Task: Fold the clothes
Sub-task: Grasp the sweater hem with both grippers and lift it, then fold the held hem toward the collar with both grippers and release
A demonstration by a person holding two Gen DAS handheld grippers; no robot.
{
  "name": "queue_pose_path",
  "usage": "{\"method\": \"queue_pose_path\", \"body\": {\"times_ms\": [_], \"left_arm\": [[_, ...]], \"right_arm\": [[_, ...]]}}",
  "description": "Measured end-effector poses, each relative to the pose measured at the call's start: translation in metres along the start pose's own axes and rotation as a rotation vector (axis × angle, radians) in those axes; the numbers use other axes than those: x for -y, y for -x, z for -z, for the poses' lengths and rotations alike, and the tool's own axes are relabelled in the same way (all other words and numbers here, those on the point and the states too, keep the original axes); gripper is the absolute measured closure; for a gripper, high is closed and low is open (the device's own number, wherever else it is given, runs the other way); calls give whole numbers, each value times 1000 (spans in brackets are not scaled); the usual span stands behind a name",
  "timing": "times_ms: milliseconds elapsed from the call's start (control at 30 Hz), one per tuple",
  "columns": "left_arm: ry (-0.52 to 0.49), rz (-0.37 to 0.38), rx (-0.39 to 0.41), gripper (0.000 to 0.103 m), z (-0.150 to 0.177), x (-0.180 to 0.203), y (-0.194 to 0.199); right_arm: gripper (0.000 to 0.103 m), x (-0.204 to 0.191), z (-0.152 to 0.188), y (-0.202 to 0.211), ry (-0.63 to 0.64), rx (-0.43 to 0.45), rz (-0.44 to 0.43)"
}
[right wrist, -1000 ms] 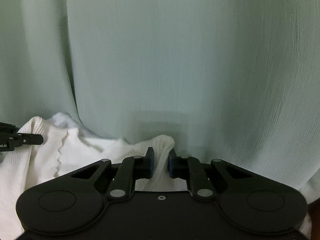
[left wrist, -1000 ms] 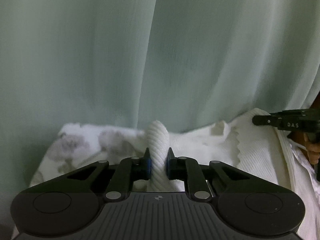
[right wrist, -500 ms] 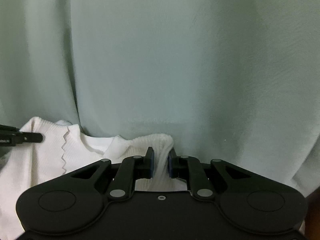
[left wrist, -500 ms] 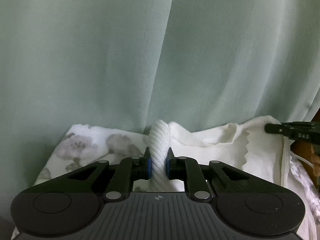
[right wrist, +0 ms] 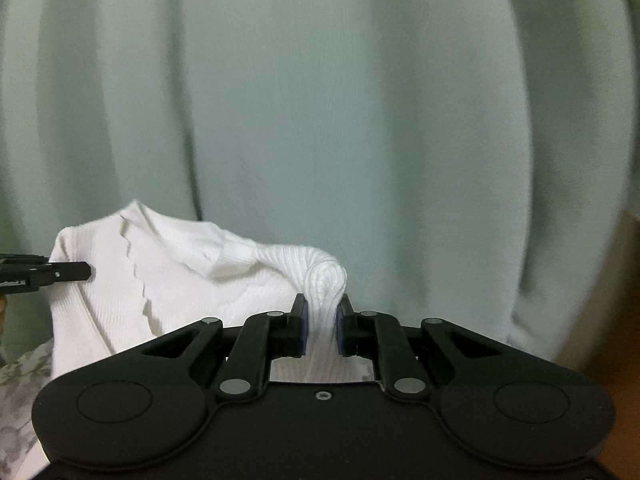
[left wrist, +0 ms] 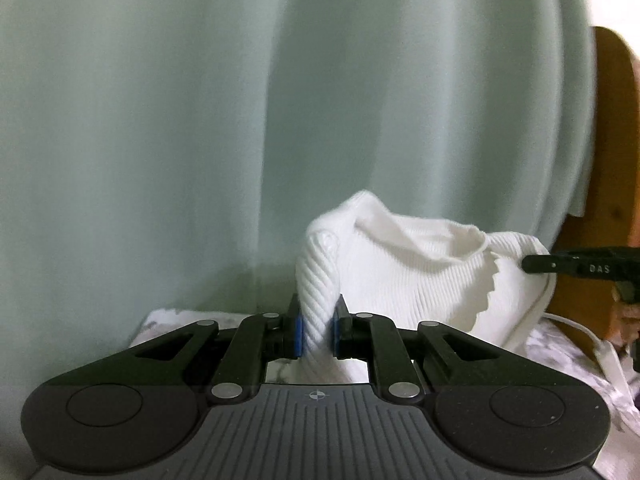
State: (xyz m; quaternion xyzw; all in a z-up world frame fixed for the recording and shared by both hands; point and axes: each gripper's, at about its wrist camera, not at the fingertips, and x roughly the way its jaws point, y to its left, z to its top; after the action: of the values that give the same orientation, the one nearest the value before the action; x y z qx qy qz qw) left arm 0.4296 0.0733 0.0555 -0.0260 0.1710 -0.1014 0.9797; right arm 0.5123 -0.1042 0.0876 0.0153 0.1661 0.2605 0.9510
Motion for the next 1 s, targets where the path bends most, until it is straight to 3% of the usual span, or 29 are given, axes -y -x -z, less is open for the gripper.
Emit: {"method": "queue_pose_path", "body": {"times_ms": [300,667,1000], "left_arm": [[-51,51,45,92,40,38,79],[-33,108,-6,92,84,69,152],[-147,154,-23,92,116,110,200]], "right_arm": [[89,7,33,85,-24,37,-11],[89,15,90,173,-96,73,-36],[89,3,154,191,-164,82,-43]]}}
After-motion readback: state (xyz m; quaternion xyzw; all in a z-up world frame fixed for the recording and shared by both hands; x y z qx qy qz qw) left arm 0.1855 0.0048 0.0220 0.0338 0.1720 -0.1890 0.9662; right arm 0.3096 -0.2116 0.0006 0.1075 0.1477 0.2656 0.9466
